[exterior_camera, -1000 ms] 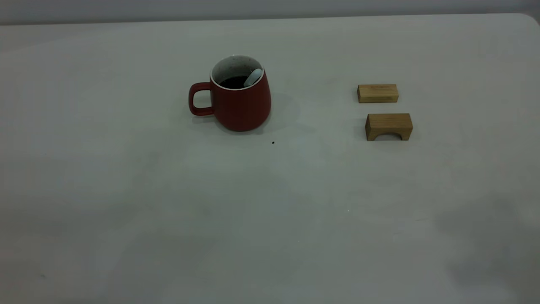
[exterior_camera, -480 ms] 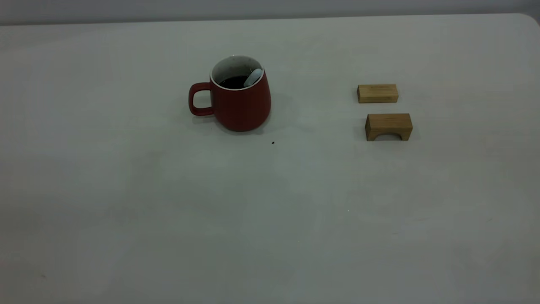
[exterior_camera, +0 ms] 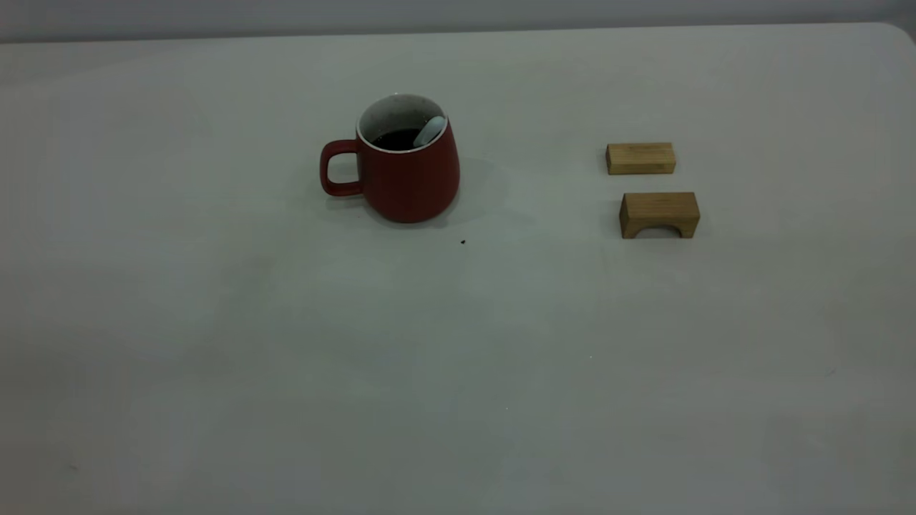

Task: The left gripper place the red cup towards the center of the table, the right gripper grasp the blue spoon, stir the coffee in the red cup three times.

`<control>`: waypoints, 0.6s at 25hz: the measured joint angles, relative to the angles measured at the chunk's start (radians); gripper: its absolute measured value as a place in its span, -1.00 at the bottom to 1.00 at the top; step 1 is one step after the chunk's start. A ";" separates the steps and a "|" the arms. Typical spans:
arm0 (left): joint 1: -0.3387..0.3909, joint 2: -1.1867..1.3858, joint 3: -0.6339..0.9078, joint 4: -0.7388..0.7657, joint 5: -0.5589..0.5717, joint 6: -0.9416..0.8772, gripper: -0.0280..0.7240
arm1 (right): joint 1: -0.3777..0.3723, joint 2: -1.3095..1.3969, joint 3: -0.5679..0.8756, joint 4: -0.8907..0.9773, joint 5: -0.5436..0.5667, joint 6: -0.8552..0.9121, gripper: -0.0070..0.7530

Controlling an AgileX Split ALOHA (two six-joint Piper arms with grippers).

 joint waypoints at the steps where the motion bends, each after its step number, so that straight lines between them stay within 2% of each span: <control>1: 0.000 0.000 0.000 0.000 0.000 0.000 0.50 | -0.020 0.000 0.024 0.000 -0.007 0.000 -0.36; 7: 0.000 0.000 0.000 0.000 0.000 0.000 0.50 | -0.145 0.000 0.070 -0.011 -0.085 0.000 -0.36; 15: 0.000 0.000 0.000 0.000 0.000 0.000 0.50 | -0.148 0.000 0.074 -0.019 -0.087 0.000 -0.36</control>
